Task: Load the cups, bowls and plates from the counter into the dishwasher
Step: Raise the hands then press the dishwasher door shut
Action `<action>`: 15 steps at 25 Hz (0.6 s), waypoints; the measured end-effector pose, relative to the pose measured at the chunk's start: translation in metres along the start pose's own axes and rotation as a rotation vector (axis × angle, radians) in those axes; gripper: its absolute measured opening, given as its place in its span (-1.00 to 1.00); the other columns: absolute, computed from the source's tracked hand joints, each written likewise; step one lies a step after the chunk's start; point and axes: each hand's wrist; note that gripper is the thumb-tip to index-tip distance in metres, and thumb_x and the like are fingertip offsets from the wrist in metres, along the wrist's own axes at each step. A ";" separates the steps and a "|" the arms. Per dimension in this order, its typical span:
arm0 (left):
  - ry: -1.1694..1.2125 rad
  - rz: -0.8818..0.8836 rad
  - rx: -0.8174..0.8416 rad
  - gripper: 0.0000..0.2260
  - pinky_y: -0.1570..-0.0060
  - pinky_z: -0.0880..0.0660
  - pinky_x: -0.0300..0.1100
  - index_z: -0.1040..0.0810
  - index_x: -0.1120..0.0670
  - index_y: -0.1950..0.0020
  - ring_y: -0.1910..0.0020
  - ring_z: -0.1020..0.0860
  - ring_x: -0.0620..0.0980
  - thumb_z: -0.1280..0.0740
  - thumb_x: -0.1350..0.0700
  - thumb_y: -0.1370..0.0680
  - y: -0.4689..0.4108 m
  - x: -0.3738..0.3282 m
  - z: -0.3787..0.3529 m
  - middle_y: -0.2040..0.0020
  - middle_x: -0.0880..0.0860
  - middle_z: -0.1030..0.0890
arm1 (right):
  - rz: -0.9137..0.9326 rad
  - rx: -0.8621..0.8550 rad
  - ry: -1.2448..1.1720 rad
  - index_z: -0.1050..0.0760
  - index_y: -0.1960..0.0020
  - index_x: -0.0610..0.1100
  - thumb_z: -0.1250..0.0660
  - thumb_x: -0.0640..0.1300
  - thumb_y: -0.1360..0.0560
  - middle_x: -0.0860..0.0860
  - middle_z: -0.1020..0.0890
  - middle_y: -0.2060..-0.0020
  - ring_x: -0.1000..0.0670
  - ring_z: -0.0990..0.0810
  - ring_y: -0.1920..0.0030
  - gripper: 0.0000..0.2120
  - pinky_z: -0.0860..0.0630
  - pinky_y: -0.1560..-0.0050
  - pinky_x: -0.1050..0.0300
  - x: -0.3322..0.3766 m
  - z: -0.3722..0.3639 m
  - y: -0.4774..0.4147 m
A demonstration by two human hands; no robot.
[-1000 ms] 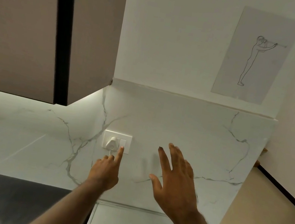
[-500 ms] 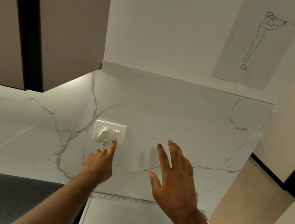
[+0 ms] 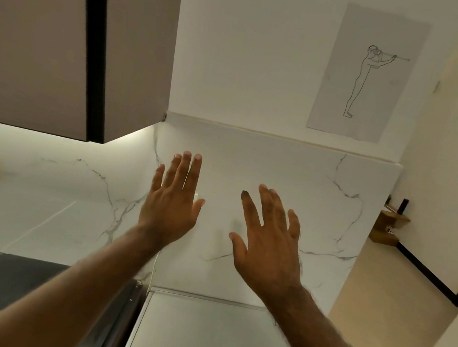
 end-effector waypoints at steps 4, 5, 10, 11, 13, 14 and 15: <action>-0.078 0.012 -0.031 -0.19 -0.60 0.03 0.21 0.15 0.08 -0.68 -0.66 0.08 0.16 -0.24 -0.20 -0.63 0.020 -0.026 0.055 -0.69 0.13 0.08 | -0.004 -0.058 -0.037 -0.07 -0.59 -0.02 -0.19 0.26 -0.52 -0.14 -0.17 -0.60 -0.21 -0.19 -0.57 -0.25 -0.21 -0.46 -0.38 -0.010 0.043 0.006; -0.096 0.012 -0.039 -0.19 -0.60 0.01 0.22 0.13 0.09 -0.68 -0.66 0.06 0.17 -0.25 -0.20 -0.63 0.025 -0.032 0.068 -0.69 0.13 0.06 | -0.020 -0.070 -0.058 -0.05 -0.59 -0.03 -0.18 0.26 -0.52 -0.14 -0.17 -0.60 -0.21 -0.19 -0.58 -0.24 -0.21 -0.46 -0.38 -0.014 0.054 0.008; -0.148 0.015 -0.089 -0.19 -0.59 -0.05 0.21 0.09 0.11 -0.68 -0.65 -0.01 0.18 -0.27 -0.19 -0.62 0.054 -0.063 0.133 -0.68 0.15 -0.01 | -0.050 -0.084 -0.107 0.00 -0.63 -0.08 -0.24 0.25 -0.56 -0.12 -0.07 -0.63 -0.19 -0.10 -0.60 -0.19 -0.13 -0.51 -0.34 -0.031 0.107 0.026; -0.155 0.013 -0.089 -0.18 -0.59 -0.04 0.21 0.08 0.11 -0.68 -0.65 -0.01 0.18 -0.28 -0.19 -0.61 0.062 -0.069 0.144 -0.68 0.15 -0.02 | -0.052 -0.083 -0.117 -0.01 -0.63 -0.08 -0.25 0.25 -0.56 -0.12 -0.07 -0.63 -0.18 -0.09 -0.60 -0.19 -0.12 -0.51 -0.34 -0.031 0.117 0.035; -0.154 0.002 -0.082 -0.19 -0.58 -0.04 0.21 0.06 0.11 -0.68 -0.65 -0.02 0.19 -0.29 -0.18 -0.61 0.079 -0.079 0.162 -0.68 0.15 -0.03 | -0.059 -0.081 -0.128 -0.01 -0.63 -0.07 -0.26 0.24 -0.55 -0.12 -0.07 -0.63 -0.19 -0.10 -0.60 -0.19 -0.12 -0.51 -0.35 -0.028 0.136 0.056; -0.147 -0.004 -0.081 -0.19 -0.58 -0.04 0.22 0.05 0.11 -0.68 -0.65 -0.03 0.19 -0.30 -0.17 -0.61 0.086 -0.083 0.172 -0.68 0.15 -0.03 | -0.059 -0.074 -0.120 -0.01 -0.63 -0.07 -0.26 0.25 -0.55 -0.12 -0.07 -0.63 -0.19 -0.10 -0.60 -0.19 -0.13 -0.51 -0.35 -0.026 0.147 0.067; -0.145 -0.007 -0.077 -0.19 -0.58 -0.04 0.22 0.04 0.11 -0.68 -0.65 -0.04 0.20 -0.30 -0.17 -0.61 0.091 -0.086 0.182 -0.68 0.15 -0.04 | -0.057 -0.066 -0.109 -0.01 -0.63 -0.07 -0.26 0.25 -0.55 -0.12 -0.08 -0.63 -0.19 -0.11 -0.60 -0.19 -0.13 -0.51 -0.35 -0.025 0.157 0.077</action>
Point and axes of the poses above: each hand's wrist, its own y-axis away from the middle knuckle, its own z-axis out of the back of the hand, x = y × z
